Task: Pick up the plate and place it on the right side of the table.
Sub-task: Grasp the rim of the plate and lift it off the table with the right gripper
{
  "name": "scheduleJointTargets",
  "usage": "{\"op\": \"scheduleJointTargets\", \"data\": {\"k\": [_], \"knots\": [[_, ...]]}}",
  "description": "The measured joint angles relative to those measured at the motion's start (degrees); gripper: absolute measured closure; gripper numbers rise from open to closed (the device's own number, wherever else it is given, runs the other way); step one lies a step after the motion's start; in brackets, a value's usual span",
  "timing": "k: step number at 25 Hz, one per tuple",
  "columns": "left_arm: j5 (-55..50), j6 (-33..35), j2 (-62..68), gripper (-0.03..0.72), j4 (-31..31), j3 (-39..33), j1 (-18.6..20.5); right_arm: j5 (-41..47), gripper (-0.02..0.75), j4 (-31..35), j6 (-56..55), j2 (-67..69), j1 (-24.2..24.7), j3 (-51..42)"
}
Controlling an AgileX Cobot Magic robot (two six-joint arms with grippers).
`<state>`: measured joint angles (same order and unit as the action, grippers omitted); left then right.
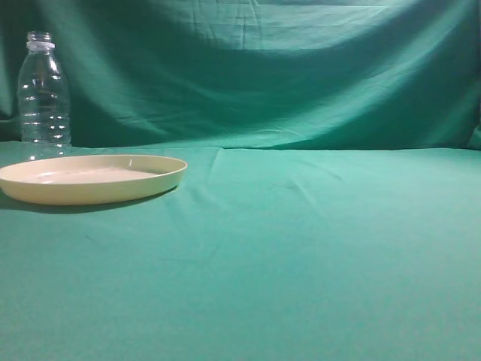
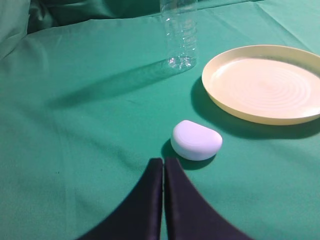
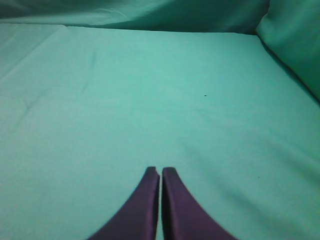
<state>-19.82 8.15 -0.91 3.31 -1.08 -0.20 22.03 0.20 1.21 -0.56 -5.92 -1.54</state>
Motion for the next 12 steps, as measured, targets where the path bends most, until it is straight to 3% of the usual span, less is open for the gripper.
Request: {"op": "scheduleJointTargets", "data": {"k": [12], "knots": [[0.00, 0.00, 0.00, 0.688, 0.00, 0.00, 0.00, 0.00, 0.738, -0.05, 0.00, 0.00, 0.00, 0.00]]}}
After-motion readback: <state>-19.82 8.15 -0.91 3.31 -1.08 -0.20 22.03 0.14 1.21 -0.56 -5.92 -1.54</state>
